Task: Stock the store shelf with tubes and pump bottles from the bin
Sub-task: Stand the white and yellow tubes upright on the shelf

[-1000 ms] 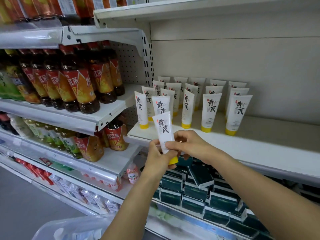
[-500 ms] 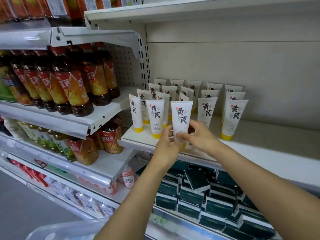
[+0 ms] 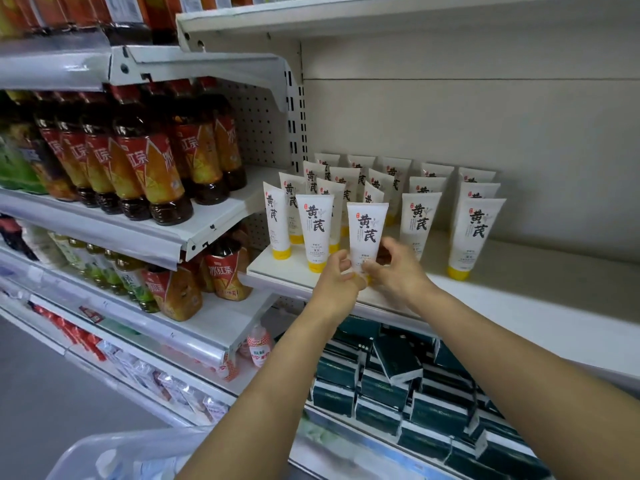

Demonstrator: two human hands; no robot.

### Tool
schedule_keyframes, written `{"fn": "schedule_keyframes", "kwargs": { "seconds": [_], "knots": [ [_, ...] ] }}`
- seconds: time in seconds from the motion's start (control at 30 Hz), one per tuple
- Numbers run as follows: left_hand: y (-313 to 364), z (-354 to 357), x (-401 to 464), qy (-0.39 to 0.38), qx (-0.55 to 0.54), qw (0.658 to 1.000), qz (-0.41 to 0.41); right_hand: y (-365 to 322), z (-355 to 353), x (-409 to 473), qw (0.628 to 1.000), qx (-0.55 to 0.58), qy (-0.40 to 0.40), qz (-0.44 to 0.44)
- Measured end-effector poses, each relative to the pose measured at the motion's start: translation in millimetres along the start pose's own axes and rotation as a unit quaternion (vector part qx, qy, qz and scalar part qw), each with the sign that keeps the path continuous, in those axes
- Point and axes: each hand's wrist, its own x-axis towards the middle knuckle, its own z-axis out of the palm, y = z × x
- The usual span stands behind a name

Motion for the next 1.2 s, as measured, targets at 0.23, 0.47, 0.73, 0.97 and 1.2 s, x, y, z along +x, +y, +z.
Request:
{"fn": "schedule_keyframes", "kwargs": {
  "seconds": [0.23, 0.47, 0.73, 0.97, 1.2],
  "knots": [
    [-13, -14, -7, 0.069, -0.087, 0.994, -0.018, 12, 0, -10, 0.997, -0.009, 0.057, 0.041],
    [-23, -33, -29, 0.093, -0.212, 0.971, -0.058, 13, 3, -35, 0.987, -0.061, 0.148, 0.034],
    [-41, -47, -54, 0.055, -0.2, 0.976, -0.063, 1, 27, -80, 0.977, 0.056, 0.195, -0.058],
    [-75, -77, -84, 0.075, -0.212, 0.969, -0.099, 9, 75, -107, 0.987, 0.099, 0.123, -0.037],
    [-117, -118, -118, 0.12, -0.206, 0.964, -0.119, 21, 135, -133, 0.996, 0.091, 0.024, -0.005]
  ]
}}
